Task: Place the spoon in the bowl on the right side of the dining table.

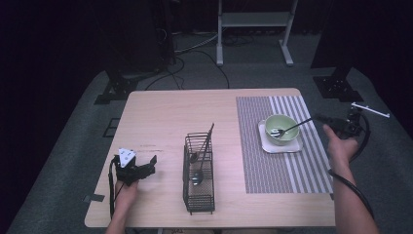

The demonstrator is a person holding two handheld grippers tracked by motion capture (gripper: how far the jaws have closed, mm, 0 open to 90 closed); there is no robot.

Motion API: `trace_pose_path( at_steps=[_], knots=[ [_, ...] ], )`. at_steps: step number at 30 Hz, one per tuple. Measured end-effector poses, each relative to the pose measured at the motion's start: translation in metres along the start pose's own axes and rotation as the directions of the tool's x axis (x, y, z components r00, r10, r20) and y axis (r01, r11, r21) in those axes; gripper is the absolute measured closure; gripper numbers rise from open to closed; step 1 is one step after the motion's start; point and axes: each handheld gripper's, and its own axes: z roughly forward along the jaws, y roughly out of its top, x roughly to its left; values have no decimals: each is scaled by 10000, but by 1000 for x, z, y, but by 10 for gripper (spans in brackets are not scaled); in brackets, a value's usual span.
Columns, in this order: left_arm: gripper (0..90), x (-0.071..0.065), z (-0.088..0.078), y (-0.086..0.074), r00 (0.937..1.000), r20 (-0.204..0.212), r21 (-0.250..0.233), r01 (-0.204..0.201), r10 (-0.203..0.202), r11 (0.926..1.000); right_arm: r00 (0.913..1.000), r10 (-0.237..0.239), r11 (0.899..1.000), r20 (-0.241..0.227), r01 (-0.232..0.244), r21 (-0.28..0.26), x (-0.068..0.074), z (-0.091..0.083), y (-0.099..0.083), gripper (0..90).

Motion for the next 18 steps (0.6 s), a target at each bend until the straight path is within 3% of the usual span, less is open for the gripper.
trace_pose_path(
  at_steps=[18],
  knots=[
    [52, 0, 0, 0, 10000, -53, -35, 46, -46, 10000, 9980, 526, 9986, -342, -522, 132, -14, 9, -8, 861]
  ],
)
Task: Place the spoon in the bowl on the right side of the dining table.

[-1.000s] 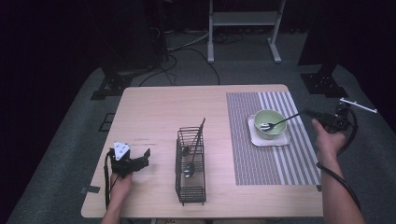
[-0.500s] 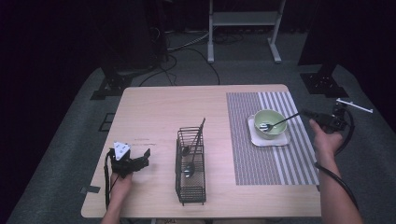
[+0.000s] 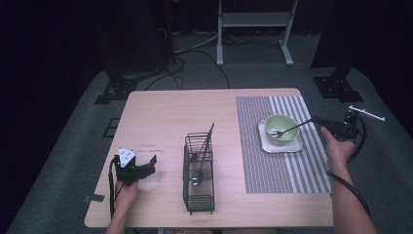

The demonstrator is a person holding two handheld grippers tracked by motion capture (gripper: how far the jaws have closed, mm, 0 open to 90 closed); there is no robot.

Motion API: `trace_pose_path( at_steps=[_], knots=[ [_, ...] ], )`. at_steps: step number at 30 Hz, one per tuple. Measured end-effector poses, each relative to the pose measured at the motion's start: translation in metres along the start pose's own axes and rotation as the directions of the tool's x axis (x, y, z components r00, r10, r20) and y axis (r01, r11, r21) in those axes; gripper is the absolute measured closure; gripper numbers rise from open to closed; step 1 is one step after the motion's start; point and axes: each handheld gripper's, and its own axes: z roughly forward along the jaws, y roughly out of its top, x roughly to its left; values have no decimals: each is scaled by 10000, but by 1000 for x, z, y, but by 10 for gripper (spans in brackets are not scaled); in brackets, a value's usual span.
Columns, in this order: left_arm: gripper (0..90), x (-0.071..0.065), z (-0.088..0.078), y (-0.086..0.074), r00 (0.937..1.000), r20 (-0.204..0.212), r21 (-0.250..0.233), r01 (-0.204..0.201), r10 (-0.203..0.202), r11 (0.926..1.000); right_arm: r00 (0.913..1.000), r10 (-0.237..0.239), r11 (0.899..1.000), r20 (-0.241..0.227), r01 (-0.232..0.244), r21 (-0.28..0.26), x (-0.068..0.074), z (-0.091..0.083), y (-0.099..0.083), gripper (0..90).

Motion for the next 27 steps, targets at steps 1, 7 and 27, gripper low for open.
trace_pose_path(
  at_steps=[1, 7, 27],
  knots=[
    [52, 0, 0, 0, 10000, 5, 5, -4, 4, 10000, 10000, 33, 10000, 1, -33, 0, -1, 0, 0, 859],
    [52, 0, -1, 0, 10000, 1, 16, -44, 44, 10000, 9998, 170, 9998, -123, -168, 139, -7, 2, -5, 827],
    [52, 0, 0, 0, 10000, 19, 26, -54, 54, 10000, 9986, 82, 9974, -519, -44, 716, -8, 2, -20, 624]
  ],
)
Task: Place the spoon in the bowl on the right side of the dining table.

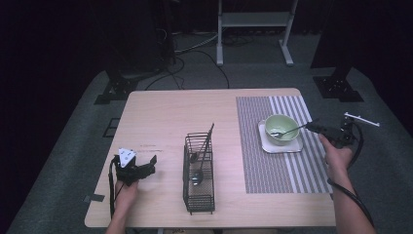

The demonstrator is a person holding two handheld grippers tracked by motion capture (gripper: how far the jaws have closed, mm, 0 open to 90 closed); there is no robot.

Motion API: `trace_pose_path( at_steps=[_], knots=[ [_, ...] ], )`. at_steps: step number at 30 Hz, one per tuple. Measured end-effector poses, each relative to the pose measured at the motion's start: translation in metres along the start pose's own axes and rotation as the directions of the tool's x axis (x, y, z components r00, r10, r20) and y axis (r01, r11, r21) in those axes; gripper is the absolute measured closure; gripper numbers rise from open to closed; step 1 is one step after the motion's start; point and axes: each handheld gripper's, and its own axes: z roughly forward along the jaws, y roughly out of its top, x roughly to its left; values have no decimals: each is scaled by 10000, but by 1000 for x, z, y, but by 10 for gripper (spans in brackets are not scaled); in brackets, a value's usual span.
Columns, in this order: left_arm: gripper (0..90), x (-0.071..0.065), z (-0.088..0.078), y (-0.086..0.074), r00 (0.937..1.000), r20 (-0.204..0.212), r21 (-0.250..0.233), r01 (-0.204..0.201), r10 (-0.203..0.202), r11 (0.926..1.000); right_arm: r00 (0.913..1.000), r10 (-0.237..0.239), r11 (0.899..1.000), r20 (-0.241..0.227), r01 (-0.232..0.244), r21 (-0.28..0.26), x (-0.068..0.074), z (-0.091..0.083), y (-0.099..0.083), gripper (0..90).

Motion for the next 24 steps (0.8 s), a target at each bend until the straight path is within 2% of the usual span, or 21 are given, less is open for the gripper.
trace_pose_path(
  at_steps=[3, 11, 24],
  knots=[
    [52, 0, 0, 0, 10000, 5, -17, 20, -20, 10000, 9999, -142, 9999, 67, 142, 38, 3, -1, -3, 564],
    [52, 0, 1, 0, 10000, -10, -19, 17, -17, 10000, 9997, -217, 9995, 148, 213, 251, 7, -2, -10, 481],
    [52, 0, 0, 0, 10000, 12, -16, -1, 1, 10000, 9990, -441, 9982, 107, 436, 421, 6, -5, -23, 470]
  ],
)
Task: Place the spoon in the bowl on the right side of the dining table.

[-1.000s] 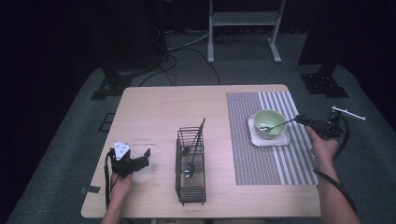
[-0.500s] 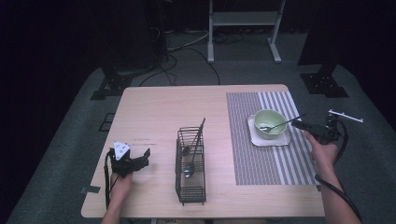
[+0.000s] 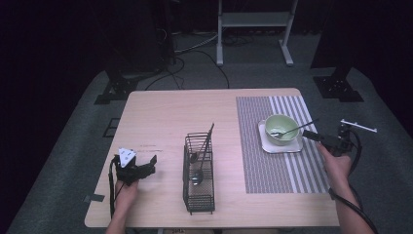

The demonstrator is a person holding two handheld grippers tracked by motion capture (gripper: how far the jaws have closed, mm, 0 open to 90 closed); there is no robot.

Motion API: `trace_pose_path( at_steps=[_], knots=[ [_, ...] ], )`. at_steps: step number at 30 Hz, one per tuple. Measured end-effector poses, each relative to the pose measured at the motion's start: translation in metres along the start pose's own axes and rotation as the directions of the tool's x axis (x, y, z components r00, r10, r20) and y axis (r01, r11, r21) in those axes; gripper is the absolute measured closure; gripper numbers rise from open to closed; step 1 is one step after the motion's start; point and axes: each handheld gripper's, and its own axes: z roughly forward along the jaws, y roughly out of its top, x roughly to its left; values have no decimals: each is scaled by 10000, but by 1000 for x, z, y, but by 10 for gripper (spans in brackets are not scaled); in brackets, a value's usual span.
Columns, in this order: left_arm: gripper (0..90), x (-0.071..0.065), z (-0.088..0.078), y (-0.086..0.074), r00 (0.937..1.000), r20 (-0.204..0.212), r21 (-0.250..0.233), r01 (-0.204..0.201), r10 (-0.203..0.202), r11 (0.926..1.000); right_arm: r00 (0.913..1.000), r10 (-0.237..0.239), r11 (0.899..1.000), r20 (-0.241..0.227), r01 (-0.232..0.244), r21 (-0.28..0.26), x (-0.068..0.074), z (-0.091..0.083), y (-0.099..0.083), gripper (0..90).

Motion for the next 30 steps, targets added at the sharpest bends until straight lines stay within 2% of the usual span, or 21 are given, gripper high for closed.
trace_pose_path(
  at_steps=[7, 17, 30],
  knots=[
    [52, 0, 0, 0, 10000, 12, -8, -3, 3, 10000, 9999, -145, 9999, -88, 145, -57, 3, -7, -6, 447],
    [52, 0, 0, 0, 10000, 22, -6, -12, 12, 10000, 9971, -735, 9965, -185, 742, 383, 18, -7, -16, 405],
    [52, 0, 0, 0, 10000, 17, 12, -35, 35, 10000, 9941, -983, 9932, -461, 1009, 575, 24, -11, -27, 389]
  ],
)
